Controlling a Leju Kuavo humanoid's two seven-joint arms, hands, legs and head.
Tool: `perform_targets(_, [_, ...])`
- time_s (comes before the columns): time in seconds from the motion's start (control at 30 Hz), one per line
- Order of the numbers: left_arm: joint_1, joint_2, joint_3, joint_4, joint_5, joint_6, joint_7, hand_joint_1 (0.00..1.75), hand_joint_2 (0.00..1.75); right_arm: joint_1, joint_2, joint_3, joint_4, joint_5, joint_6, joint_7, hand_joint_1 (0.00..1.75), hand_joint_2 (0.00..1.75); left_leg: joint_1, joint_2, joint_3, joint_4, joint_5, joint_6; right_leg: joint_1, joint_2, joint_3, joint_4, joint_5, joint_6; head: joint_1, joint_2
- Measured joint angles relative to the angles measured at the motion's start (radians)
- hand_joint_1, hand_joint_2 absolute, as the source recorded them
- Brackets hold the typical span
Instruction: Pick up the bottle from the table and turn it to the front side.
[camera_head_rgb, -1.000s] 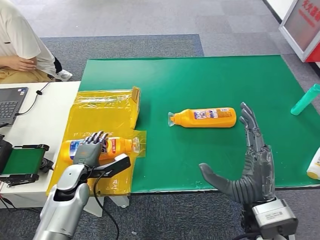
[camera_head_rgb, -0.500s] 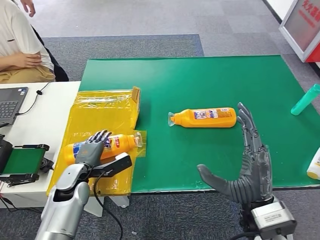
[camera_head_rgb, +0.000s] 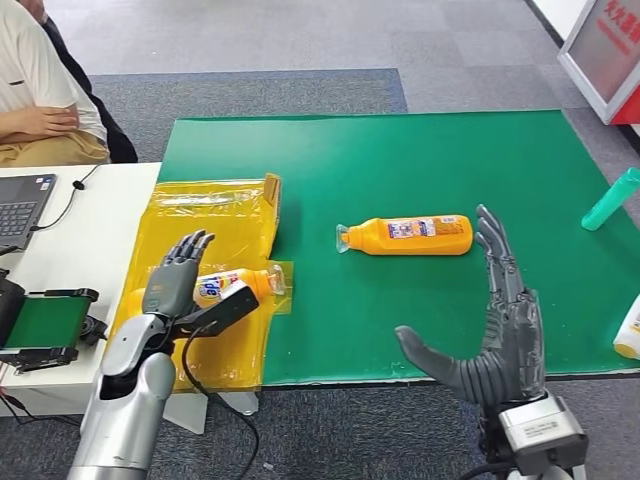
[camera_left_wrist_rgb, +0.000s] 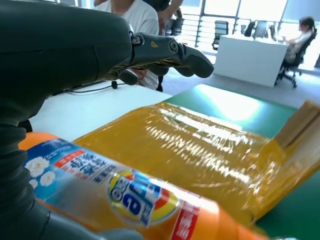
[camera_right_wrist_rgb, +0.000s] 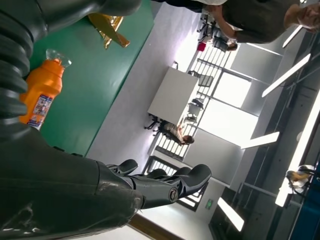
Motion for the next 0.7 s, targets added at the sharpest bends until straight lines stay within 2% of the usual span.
perform_targets(0.23, [0.014, -0.041, 0.007, -0.162, 0.264, 0.071, -0.016, 0.0, 1.75, 0.029, 0.0, 0.008, -0.006, 0.048, -0.017, 0.024, 0.0, 1.75, 0.0, 0.0, 0.0, 0.0, 0.0, 0.0, 0.0, 0.0, 0.0, 0.0, 0.0, 0.0, 0.0, 0.0])
perform_targets(0.43, [0.074, -0.052, -0.008, -0.352, 0.681, -0.032, -0.014, 0.0, 1.75, 0.044, 0.0, 0.007, -0.02, 0.098, 0.012, 0.061, 0.0, 1.75, 0.0, 0.0, 0.0, 0.0, 0.0, 0.0, 0.0, 0.0, 0.0, 0.0, 0.0, 0.0, 0.0, 0.0])
perform_targets(0.57, [0.147, -0.044, -0.055, -0.417, 0.845, -0.07, -0.011, 0.0, 1.75, 0.045, -0.004, 0.002, -0.02, 0.104, 0.033, 0.061, 0.0, 1.75, 0.0, 0.0, 0.0, 0.0, -0.001, 0.0, 0.0, 0.0, 0.0, 0.0, -0.001, 0.0, 0.0, 0.0])
perform_targets(0.7, [0.203, -0.038, -0.081, -0.445, 0.969, -0.102, 0.0, 0.0, 1.75, 0.041, -0.008, -0.013, -0.011, 0.03, 0.093, 0.098, 0.0, 1.75, 0.0, 0.0, 0.0, 0.0, -0.001, 0.0, 0.0, 0.0, 0.0, 0.0, 0.0, 0.0, 0.0, 0.0])
